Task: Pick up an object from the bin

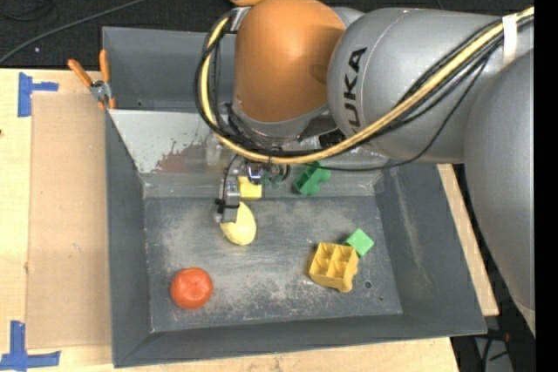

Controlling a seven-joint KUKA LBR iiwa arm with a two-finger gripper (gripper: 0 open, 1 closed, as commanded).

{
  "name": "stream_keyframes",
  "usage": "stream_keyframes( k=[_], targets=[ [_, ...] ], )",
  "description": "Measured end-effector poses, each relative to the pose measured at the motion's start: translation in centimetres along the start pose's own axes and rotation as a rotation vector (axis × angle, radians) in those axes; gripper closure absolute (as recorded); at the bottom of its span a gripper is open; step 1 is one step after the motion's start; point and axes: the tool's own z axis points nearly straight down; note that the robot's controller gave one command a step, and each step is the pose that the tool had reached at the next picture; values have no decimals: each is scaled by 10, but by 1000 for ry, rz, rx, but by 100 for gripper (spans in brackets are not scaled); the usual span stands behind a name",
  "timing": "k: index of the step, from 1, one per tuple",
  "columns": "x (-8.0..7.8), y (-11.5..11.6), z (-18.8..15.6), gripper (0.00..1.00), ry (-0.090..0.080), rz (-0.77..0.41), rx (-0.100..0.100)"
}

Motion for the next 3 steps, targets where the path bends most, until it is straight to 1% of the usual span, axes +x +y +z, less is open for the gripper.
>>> stream_keyframes(
  k=[1, 2, 3],
  targets=[
    [-1, -1, -5, 0, -7, 4, -1],
    [12, -28, 57, 0, -5, 82, -2],
    [-9, -31, 77, 0, -14, 114, -5]
  ],
)
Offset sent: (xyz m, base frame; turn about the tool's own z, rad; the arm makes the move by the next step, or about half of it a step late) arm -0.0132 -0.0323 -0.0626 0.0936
